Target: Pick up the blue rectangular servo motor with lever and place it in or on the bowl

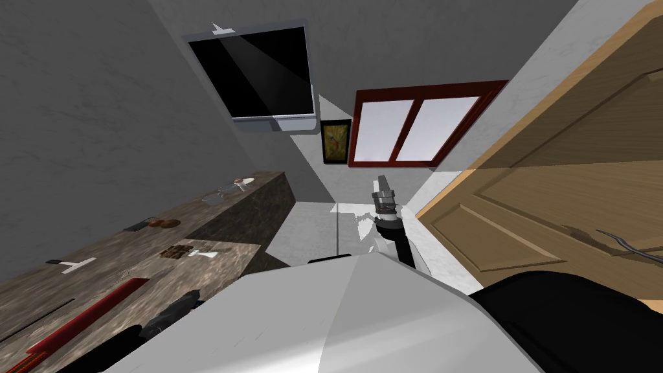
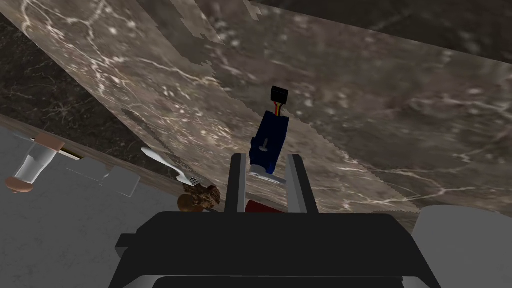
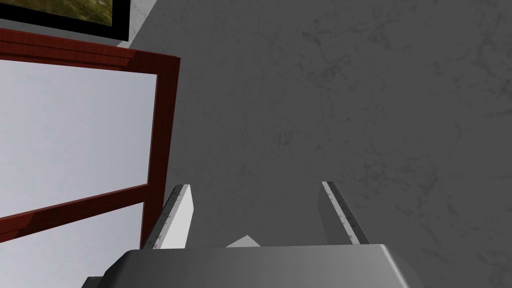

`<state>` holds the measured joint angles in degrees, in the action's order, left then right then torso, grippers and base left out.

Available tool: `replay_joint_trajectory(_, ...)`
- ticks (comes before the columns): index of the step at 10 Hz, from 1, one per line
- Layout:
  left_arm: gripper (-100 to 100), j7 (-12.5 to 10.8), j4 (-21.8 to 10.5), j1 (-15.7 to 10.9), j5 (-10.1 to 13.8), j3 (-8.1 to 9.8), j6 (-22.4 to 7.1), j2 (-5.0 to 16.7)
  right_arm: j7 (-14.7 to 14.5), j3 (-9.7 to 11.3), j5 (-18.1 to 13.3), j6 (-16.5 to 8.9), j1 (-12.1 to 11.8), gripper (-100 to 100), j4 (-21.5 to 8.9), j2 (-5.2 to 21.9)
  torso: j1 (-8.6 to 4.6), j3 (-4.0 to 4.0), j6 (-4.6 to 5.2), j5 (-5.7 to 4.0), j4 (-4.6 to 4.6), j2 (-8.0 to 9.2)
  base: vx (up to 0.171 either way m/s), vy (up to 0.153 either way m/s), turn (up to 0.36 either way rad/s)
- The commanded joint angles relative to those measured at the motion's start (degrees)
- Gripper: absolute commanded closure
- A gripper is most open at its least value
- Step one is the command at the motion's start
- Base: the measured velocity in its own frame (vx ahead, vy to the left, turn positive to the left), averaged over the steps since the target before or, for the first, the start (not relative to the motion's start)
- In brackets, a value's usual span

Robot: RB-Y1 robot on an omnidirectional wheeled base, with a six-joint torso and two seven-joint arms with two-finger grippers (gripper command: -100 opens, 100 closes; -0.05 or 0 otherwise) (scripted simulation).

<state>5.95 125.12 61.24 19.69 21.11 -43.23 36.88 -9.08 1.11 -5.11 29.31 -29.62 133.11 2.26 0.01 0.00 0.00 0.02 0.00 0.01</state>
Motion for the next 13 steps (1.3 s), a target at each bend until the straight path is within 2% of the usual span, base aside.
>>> replay_joint_trajectory(1,0,0.0,0.0,0.0,0.0,0.0,0.0,0.0,0.0,0.0,0.0,0.0,0.0,0,0.0,0.0,0.0,0.0,0.0,0.0,0.0,0.0,0.0,0.0,0.0)
replay_joint_trajectory(2,100,-0.22,1.94,0.79,0.1,0.37,-0.97,0.13,0.0,0.0,0.0,0.0,0.0,0,0.0,0.0,0.0,0.0,0.0,0.0,0.0,0.0,-0.003,-0.009,0.084)
replay_joint_trajectory(4,100,-0.41,3.92,1.89,0.53,0.96,-1.72,0.45,0.0,0.0,0.0,0.0,0.0,0,0.0,0.0,-0.1,0.03,-0.04,-0.03,0.0,0.05,-0.007,-0.016,0.067)
replay_joint_trajectory(5,100,-0.34,3.23,1.48,0.42,0.78,-1.44,0.39,0.0,0.0,0.0,0.0,0.0,0,0.0,0.0,-0.11,0.03,-0.03,-0.03,0.01,0.05,-0.004,-0.007,0.008)
replay_joint_trajectory(6,0,-0.36,3.34,1.53,0.44,0.79,-1.54,0.4,0.0,0.0,0.0,0.0,0.0,0,0.0,0.0,-0.06,0.01,-0.01,-0.02,0.0,0.03,0.0,0.0,0.0)
replay_joint_trajectory(7,100,-1.05,3.64,2.31,2.44,2.69,-1.32,1.36,0.0,0.0,0.0,0.0,0.0,0,0.0,0.0,-0.03,0.0,-0.01,-0.01,0.0,0.01,0.002,0.012,0.013)
replay_joint_trajectory(10,100,-2.09,4.35,3.61,5.61,5.69,-0.98,2.87,0.0,0.0,0.0,0.0,0.0,0,0.0,0.0,0.13,0.0,-0.03,0.01,0.01,-0.01,0.006,0.029,0.014)
replay_joint_trajectory(13,100,-3.39,5.38,5.25,9.65,9.5,-0.45,4.74,0.0,0.0,0.0,0.0,0.0,0,0.0,0.0,0.09,-0.03,-0.02,0.01,0.01,-0.07,0.02,0.02,0.023)
